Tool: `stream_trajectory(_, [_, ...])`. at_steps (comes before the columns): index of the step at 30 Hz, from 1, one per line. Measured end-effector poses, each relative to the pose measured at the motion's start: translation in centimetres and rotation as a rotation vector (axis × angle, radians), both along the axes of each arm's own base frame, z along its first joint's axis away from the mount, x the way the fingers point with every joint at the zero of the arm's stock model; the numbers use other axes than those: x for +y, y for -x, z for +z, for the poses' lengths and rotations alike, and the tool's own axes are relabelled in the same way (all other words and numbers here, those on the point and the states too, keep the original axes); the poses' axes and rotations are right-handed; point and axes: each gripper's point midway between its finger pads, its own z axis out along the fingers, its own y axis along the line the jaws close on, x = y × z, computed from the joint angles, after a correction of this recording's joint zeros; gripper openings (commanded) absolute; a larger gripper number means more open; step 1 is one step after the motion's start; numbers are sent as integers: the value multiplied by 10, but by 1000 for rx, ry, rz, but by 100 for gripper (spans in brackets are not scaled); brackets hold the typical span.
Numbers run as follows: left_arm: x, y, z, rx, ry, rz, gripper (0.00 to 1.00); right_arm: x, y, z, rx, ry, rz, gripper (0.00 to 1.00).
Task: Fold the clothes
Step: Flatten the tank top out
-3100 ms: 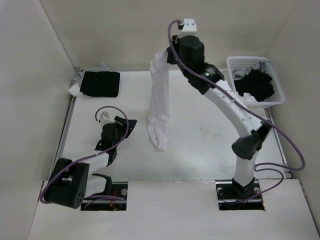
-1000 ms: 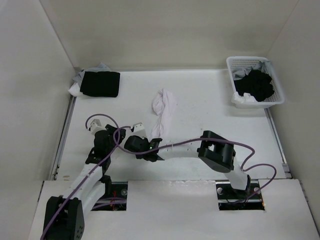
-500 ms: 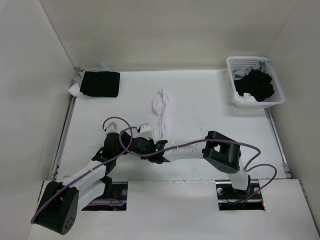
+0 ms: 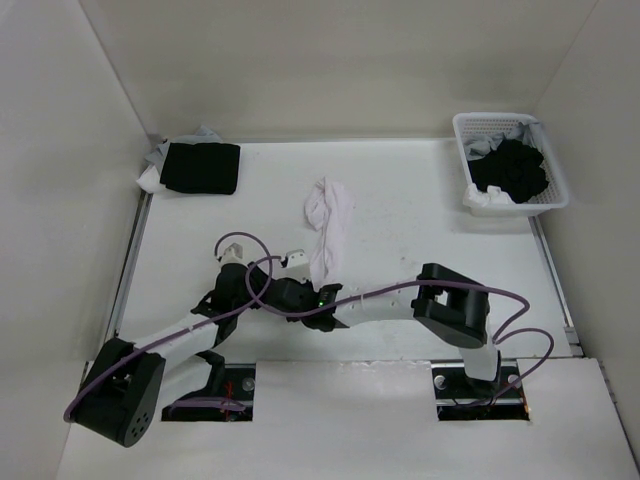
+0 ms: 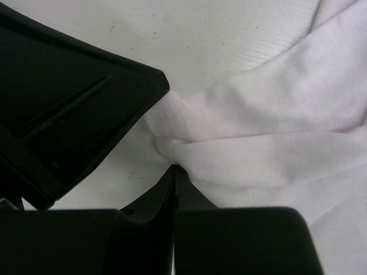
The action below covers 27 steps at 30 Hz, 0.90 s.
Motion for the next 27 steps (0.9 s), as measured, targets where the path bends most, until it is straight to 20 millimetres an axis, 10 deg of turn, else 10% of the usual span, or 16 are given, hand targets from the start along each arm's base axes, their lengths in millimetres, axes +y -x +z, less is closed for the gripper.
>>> stream_trajectory(19, [-17,2,17,-35,72,-39,1,-4,2,5,-5,-38,-7,0])
stream_trajectory(27, [10,-18,45,-126,117,82,0,-27,20,69,-61,-181,2,0])
